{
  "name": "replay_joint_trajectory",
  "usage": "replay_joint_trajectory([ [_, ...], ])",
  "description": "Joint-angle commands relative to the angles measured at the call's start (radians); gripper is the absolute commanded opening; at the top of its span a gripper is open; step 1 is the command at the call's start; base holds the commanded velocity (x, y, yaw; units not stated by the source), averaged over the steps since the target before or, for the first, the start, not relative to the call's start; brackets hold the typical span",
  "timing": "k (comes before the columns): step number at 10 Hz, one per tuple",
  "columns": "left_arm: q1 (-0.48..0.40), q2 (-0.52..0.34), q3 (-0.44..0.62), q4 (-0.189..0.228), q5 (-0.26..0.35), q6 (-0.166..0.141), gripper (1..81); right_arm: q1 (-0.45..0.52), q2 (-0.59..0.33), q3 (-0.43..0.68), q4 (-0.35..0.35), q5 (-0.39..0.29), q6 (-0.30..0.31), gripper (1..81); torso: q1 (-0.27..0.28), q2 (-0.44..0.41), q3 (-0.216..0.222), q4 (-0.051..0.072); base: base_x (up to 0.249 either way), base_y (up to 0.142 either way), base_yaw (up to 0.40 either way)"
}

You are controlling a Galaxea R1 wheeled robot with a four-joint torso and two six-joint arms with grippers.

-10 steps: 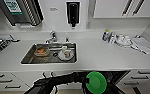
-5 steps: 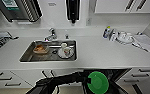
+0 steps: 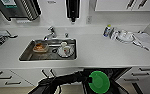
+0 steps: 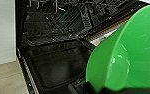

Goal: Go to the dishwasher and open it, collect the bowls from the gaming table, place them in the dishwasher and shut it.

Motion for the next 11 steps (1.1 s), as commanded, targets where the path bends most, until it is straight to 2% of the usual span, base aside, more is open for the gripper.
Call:
replay_joint_trajectory([
  [1,-0.14,0.059,0.028,0.002,0.013,0.006,1.0,0.021,-0.017,0.012,-0.001,-0.066,-0.004,1.0,0.0,0.0,-0.035,0.0,0.0,0.0,0.0],
  [2,-0.14,0.057,0.028,0.003,0.013,0.006,1.0,0.022,-0.015,0.012,-0.001,-0.066,-0.004,1.0,0.0,0.0,-0.016,0.0,0.0,0.0,0.0],
  [3,-0.14,0.057,0.028,0.003,0.011,0.006,1.0,0.024,-0.014,0.012,-0.001,-0.067,-0.004,1.0,0.0,0.0,-0.027,0.0,0.0,0.0,0.0],
  [5,-0.148,0.074,0.003,0.033,-0.013,0.003,1.0,0.024,-0.012,0.012,-0.001,-0.067,-0.004,1.0,0.0,0.0,-0.032,0.0,0.0,0.0,0.0],
  [9,-0.193,0.074,-0.014,0.034,-0.035,0.003,1.0,0.027,-0.003,0.01,-0.001,-0.069,-0.004,1.0,0.0,0.0,-0.032,0.0,0.0,0.0,0.0],
  [11,-0.194,0.074,-0.025,0.049,-0.038,0.003,1.0,0.03,0.006,0.003,-0.001,-0.07,-0.004,1.0,0.0,0.0,-0.032,0.0,0.0,0.0,0.0],
])
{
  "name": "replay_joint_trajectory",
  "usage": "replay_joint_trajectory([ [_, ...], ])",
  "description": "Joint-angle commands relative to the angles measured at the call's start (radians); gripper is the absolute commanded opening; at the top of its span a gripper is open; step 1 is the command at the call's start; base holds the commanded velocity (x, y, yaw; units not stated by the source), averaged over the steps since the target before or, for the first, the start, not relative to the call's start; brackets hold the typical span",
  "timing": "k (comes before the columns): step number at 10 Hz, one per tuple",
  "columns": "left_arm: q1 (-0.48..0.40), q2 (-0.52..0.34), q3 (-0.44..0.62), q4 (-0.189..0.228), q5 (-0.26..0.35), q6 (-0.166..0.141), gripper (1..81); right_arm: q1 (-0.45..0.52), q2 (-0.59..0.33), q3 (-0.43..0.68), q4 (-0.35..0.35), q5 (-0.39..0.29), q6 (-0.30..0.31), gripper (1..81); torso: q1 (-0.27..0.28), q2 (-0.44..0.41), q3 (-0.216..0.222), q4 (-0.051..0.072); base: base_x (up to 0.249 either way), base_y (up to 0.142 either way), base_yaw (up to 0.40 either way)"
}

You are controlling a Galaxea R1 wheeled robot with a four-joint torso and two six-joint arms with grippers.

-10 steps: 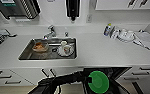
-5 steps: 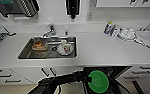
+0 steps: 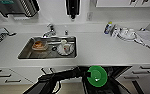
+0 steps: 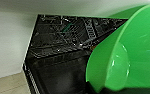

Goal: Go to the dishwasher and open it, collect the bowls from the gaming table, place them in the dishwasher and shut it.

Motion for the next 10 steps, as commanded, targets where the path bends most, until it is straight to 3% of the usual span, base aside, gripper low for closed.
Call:
replay_joint_trajectory([
  [1,-0.135,0.076,0.003,0.02,0.012,0.006,1.0,0.023,-0.004,-0.006,-0.002,-0.07,-0.004,1.0,0.0,0.0,0.0,0.0,0.0,0.0,0.0],
  [7,-0.138,0.076,0.023,0.016,-0.011,0.003,1.0,0.024,0.011,-0.025,-0.009,-0.07,-0.004,1.0,0.0,0.0,0.0,0.0,0.0,0.0,0.0],
  [10,-0.138,0.076,0.201,0.007,-0.016,0.005,1.0,0.024,0.022,-0.036,-0.012,-0.07,-0.004,1.0,0.0,0.0,0.0,0.0,0.0,0.0,0.0],
])
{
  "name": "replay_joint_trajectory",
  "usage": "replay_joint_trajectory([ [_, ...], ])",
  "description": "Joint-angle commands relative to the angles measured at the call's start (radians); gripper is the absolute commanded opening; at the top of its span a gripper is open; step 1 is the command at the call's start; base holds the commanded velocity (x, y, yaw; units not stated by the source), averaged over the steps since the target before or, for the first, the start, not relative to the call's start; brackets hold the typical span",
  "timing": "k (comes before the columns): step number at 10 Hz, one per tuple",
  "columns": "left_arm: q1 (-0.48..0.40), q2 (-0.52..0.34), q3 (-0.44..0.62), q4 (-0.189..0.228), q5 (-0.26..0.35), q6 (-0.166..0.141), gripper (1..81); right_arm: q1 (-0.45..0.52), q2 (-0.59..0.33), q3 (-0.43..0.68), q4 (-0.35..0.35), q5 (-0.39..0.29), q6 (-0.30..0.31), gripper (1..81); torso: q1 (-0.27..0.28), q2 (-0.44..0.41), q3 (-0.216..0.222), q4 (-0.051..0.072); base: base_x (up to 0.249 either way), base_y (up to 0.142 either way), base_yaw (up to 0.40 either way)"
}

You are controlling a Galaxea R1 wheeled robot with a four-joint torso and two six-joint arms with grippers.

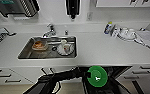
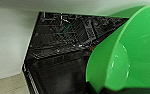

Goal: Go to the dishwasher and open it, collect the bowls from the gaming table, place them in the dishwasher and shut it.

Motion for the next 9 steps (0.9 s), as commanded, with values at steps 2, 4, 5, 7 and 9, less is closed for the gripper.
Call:
replay_joint_trajectory([
  [2,-0.145,0.08,0.208,-0.015,-0.026,0.001,1.0,0.015,0.001,-0.001,-0.011,-0.069,-0.004,1.0,0.0,0.0,0.0,0.0,0.0,0.0,0.0],
  [4,-0.145,0.08,0.191,-0.007,-0.028,0.001,1.0,0.014,0.001,-0.003,-0.011,-0.069,-0.004,1.0,0.0,0.0,0.0,0.0,0.0,0.0,0.0],
  [5,-0.145,0.08,0.173,-0.002,-0.028,0.001,1.0,0.014,0.004,-0.003,-0.011,-0.069,-0.004,1.0,0.0,0.0,0.0,0.0,0.0,0.0,0.0],
  [7,-0.145,0.08,0.186,-0.002,-0.045,0.002,1.0,0.014,0.01,-0.004,-0.013,-0.069,-0.004,1.0,0.0,0.0,0.0,0.0,0.0,0.0,0.0],
  [9,-0.145,0.08,0.191,0.008,-0.045,0.002,1.0,0.012,0.01,-0.003,-0.013,-0.069,-0.004,1.0,0.0,0.0,0.0,0.0,0.0,0.0,0.0],
])
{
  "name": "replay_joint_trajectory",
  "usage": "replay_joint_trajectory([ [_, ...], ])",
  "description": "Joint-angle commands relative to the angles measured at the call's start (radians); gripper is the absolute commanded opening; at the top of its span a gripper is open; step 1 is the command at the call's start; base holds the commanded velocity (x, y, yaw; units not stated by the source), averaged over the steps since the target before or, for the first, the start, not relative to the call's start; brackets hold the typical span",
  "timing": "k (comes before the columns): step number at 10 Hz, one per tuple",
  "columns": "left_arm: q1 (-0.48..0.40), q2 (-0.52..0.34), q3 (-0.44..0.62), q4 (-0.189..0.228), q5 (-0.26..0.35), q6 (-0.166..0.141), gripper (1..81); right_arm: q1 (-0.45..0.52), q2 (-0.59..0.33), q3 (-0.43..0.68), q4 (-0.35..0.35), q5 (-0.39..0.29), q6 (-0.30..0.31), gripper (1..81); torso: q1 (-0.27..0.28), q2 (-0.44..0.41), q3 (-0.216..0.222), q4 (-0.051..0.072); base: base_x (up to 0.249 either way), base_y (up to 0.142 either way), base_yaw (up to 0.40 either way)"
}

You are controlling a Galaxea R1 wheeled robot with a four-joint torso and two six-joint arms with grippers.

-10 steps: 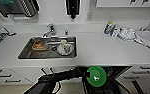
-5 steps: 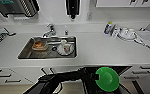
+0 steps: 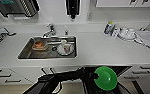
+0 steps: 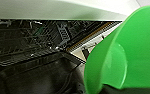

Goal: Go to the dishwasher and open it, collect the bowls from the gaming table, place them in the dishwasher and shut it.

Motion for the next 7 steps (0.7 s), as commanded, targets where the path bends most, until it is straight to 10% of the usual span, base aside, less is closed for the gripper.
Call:
replay_joint_trajectory([
  [1,-0.139,0.079,0.036,0.008,0.005,0.007,81.1,0.012,-0.011,0.013,-0.011,-0.069,-0.004,1.0,0.0,0.0,0.0,0.0,0.0,0.0,0.0],
  [7,-0.122,0.047,0.186,0.006,0.081,0.006,81.1,0.02,0.033,-0.024,-0.022,-0.071,-0.004,1.0,0.0,0.0,0.0,0.0,0.0,0.0,0.0],
])
